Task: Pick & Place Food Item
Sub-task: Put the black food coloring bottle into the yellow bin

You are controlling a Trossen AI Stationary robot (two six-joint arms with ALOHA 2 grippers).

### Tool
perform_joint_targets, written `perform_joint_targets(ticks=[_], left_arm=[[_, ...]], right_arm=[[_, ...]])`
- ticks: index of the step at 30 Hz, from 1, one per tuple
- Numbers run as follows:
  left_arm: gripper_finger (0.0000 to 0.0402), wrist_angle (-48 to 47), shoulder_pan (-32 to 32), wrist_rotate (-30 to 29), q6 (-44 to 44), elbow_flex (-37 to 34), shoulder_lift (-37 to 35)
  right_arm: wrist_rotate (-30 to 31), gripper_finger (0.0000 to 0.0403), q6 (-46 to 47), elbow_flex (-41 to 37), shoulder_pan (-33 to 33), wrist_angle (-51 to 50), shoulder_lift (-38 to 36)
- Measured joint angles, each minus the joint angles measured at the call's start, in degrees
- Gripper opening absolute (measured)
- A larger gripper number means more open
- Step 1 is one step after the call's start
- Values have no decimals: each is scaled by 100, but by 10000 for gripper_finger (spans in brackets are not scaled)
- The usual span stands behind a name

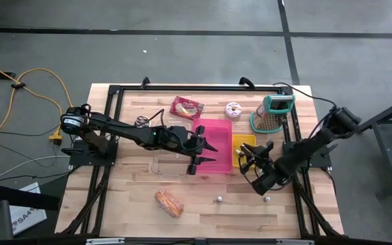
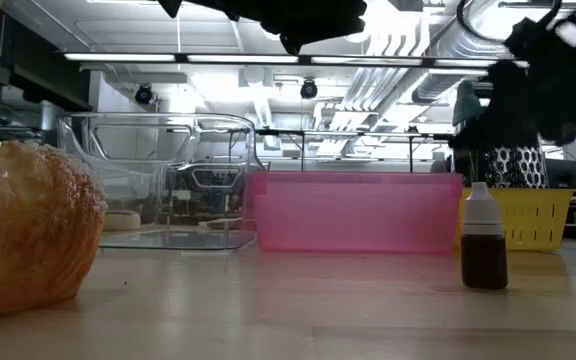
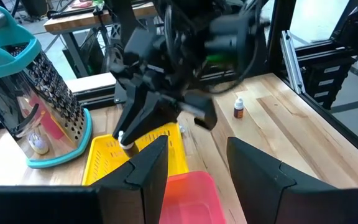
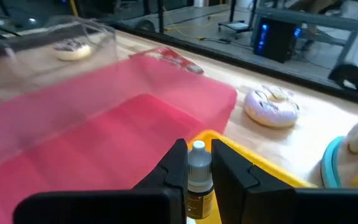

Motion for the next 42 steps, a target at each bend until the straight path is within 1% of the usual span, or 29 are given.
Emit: perform_joint_targets(ticks=[4,6,12,28,37,42], left_arm=[[159,-2,0,0,0,0,0],[159,-3,0,0,0,0,0],[159,-31,0,0,-28,0,0],[159,-34,0,0,-45,0,0],[159,-35,0,0,-44,0,0],[159,-35,0,0,-44,-2,0]], right_arm=[[-28,41,511,0,-119,-14,436],[-168,40,673,0,-201,-22,603],[-360,41,843,0,-352,30,931],[-459,49,829,2,-383,46,957],[-415,49,828,2,-385,46,957],[-475,52,824,2,-503,46,957]])
